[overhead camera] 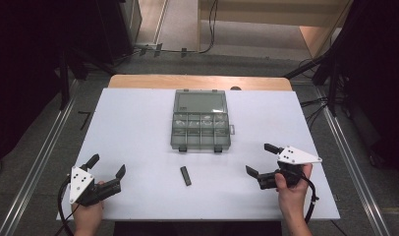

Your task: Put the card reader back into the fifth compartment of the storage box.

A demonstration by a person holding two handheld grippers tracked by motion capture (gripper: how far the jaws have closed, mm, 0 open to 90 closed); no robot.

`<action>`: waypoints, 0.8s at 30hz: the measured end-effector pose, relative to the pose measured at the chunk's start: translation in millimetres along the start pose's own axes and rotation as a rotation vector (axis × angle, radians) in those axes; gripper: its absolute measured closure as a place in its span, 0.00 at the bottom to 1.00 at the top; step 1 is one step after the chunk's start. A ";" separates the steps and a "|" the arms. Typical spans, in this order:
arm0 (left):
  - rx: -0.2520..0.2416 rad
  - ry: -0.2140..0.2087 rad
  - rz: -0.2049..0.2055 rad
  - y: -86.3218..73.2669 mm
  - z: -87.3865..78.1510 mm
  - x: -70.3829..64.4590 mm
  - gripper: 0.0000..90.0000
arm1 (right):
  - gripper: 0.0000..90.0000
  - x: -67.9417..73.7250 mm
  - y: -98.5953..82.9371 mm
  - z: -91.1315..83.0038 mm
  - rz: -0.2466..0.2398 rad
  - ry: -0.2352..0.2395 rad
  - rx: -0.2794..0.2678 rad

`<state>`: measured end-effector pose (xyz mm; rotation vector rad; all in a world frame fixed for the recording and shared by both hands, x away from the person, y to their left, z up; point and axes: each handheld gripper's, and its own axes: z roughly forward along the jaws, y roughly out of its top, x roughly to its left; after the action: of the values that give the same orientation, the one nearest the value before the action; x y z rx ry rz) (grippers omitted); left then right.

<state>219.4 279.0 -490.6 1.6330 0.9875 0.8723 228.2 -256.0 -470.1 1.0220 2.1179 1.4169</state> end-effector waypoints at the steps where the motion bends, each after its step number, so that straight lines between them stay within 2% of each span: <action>1: 0.001 -0.001 0.003 -0.1 -0.1 -0.2 0.10 | 0.00 0.0 0.0 0.0 0.000 0.000 0.000; 20: 0.000 -0.002 0.006 -0.1 -0.4 -0.7 0.10 | 0.00 20.3 19.5 27.1 -0.021 0.070 0.032; 22: 0.000 -0.002 0.007 -0.1 -0.4 -0.7 0.10 | 0.04 20.9 19.9 28.1 -0.025 0.073 0.030; 23: 0.000 -0.002 0.006 -0.1 -0.5 -0.7 0.10 | 0.12 22.4 20.5 28.9 -0.020 0.060 0.027; 24: 0.000 -0.002 0.006 -0.1 -0.5 -0.6 0.10 | 0.14 24.9 22.1 31.9 -0.025 0.038 0.029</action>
<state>218.7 278.6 -490.6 1.6375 0.9814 0.8744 240.9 -212.5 -461.3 0.9826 2.1765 1.4088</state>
